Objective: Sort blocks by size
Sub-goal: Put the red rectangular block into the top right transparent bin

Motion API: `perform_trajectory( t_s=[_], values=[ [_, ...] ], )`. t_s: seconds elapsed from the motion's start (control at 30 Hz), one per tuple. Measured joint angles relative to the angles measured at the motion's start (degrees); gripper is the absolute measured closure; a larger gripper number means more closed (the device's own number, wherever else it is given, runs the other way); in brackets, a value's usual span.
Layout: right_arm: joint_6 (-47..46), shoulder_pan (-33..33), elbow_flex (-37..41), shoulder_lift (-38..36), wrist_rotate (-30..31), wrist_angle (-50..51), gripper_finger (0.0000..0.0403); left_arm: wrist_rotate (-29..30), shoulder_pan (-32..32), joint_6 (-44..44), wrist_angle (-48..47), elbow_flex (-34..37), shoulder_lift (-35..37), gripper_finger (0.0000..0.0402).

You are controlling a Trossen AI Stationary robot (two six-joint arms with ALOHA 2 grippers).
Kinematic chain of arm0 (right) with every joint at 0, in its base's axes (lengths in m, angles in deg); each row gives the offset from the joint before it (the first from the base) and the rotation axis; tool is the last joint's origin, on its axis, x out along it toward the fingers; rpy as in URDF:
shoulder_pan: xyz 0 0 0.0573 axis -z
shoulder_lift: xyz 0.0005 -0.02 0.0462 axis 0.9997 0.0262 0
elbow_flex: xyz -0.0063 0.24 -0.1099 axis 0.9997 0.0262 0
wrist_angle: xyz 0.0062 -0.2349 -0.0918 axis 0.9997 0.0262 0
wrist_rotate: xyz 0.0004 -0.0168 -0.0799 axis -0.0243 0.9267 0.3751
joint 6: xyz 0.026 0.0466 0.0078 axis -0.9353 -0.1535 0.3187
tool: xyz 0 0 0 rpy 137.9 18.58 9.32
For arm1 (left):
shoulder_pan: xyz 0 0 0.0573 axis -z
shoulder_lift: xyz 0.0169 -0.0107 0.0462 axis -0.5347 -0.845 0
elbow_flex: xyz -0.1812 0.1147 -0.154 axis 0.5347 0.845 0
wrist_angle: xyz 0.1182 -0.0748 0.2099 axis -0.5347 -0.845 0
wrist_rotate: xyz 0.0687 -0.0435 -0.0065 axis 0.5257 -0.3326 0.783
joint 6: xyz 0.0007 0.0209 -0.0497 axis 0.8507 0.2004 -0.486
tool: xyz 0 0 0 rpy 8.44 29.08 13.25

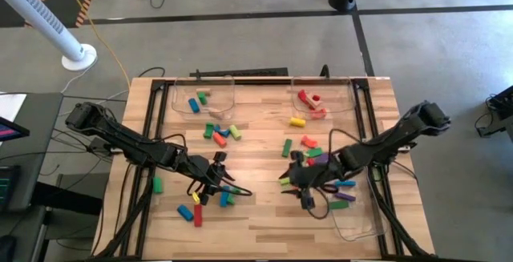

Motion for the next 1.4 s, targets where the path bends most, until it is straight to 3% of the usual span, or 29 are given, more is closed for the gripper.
perform_trajectory(
  t_s=[0.27, 0.57, 0.73, 0.93, 1.2, 1.4],
  values=[
    [3.89, -1.07, 0.00, 6.71, -0.02, -9.05, 0.0161, 0.00, 0.00, -1.66, -1.63, 0.00, 0.00, 0.0228],
    [5.50, 0.02, -0.02, 9.46, 0.76, -12.49, 0.0167, 0.02, 0.02, -1.64, -2.52, 0.00, 0.00, 0.0228],
    [7.36, 0.20, -0.02, 9.20, 6.28, -13.77, 0.0176, 2.13, 0.00, -1.64, -5.02, 0.00, 0.00, 0.0228],
    [8.71, 0.05, -0.02, 9.18, 6.28, -15.55, 0.0178, 2.62, 0.02, -1.01, -11.39, 0.00, 0.00, 0.0228],
    [8.64, 0.05, -0.02, 9.16, 6.27, -15.73, 0.0178, 2.82, 1.18, -8.19, -22.90, 0.00, 0.00, 0.0228],
    [8.62, 0.05, -0.02, 9.14, 6.27, -16.27, 0.0178, 2.37, 5.67, -14.06, -30.08, 0.00, 0.03, 0.0228]
  ],
)
